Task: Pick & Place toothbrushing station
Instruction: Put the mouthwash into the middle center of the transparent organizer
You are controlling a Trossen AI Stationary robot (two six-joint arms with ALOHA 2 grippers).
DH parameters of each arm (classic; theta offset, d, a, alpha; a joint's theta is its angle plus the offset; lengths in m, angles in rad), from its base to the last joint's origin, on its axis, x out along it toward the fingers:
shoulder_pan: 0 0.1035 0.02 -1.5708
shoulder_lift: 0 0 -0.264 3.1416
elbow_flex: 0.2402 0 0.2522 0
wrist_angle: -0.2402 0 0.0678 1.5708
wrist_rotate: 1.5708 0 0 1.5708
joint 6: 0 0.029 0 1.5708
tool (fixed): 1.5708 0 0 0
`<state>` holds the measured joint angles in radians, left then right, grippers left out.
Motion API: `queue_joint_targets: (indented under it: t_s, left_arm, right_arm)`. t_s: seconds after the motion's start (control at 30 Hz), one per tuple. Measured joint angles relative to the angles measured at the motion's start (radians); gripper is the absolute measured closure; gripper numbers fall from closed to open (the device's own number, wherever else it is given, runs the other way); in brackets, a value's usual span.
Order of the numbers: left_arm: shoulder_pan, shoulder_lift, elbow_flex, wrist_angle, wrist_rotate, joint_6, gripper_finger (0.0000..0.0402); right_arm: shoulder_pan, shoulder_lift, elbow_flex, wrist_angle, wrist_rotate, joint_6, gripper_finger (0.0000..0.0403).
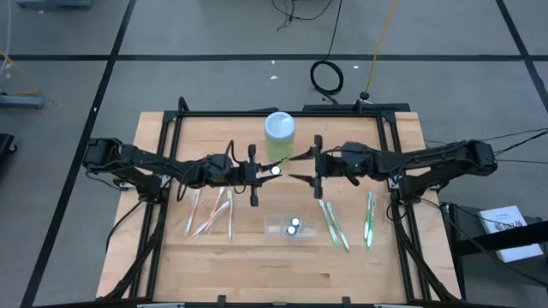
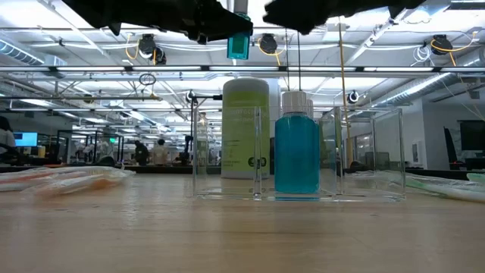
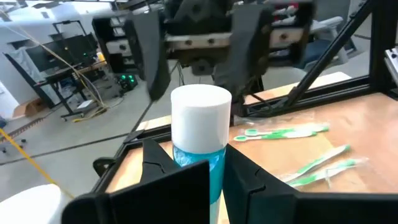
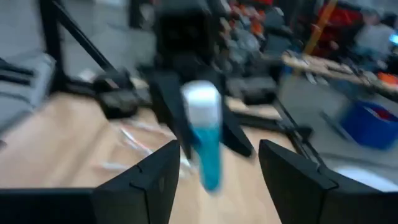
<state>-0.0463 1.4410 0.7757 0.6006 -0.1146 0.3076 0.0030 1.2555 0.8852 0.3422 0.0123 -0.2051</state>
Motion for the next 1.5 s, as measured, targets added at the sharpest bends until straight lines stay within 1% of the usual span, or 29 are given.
queue_joint_targets:
  t_s: [0.07, 0.23, 0.37, 0.5, 0.6, 0.67, 0.93, 1.03, 1.13, 1.33, 1.5]
  left_arm:
    - [0.0, 0.0, 0.0, 0.0, 0.0, -0.003, 0.0401]
    - [0.0, 0.0, 0.0, -0.004, 0.0, -0.018, 0.0401]
    - [0.0, 0.0, 0.0, -0.014, 0.0, -0.022, 0.0401]
    - [0.0, 0.0, 0.0, -0.019, 0.0, -0.024, 0.0401]
    - [0.0, 0.0, 0.0, -0.021, -0.002, -0.027, 0.0401]
    - [0.0, 0.0, 0.0, -0.023, -0.002, -0.029, 0.0401]
    - [0.0, 0.0, 0.0, -0.029, 0.0, -0.029, 0.0401]
    - [0.001, 0.0, 0.0, -0.03, 0.0, -0.029, 0.0401]
    - [0.001, 0.0, 0.0, -0.029, 0.0, -0.03, 0.0401]
    - [0.001, 0.0, 0.0, -0.026, 0.0, -0.033, 0.0401]
    - [0.0, 0.0, 0.0, -0.029, 0.009, -0.034, 0.0401]
  right_arm:
    - [0.012, 0.03, 0.0, 0.054, -0.016, 0.002, 0.0193]
    - [0.026, 0.119, 0.0, 0.224, -0.017, -0.018, 0.0193]
    - [0.025, 0.178, -0.001, 0.303, -0.016, -0.02, 0.0193]
    - [0.018, 0.207, -0.001, 0.345, -0.017, -0.021, 0.0193]
    - [0.007, 0.22, -0.001, 0.348, -0.016, -0.024, 0.02]
    - [0.003, 0.222, -0.001, 0.348, -0.015, -0.024, 0.0212]
    - [0.004, 0.221, -0.001, 0.357, -0.018, -0.047, 0.0288]
    - [0.003, 0.221, -0.001, 0.357, -0.017, -0.048, 0.0307]
    - [0.003, 0.221, -0.001, 0.361, -0.017, -0.048, 0.0312]
    - [0.004, 0.222, -0.001, 0.378, -0.02, -0.047, 0.0301]
    - [0.004, 0.222, -0.002, 0.38, -0.059, -0.043, 0.0301]
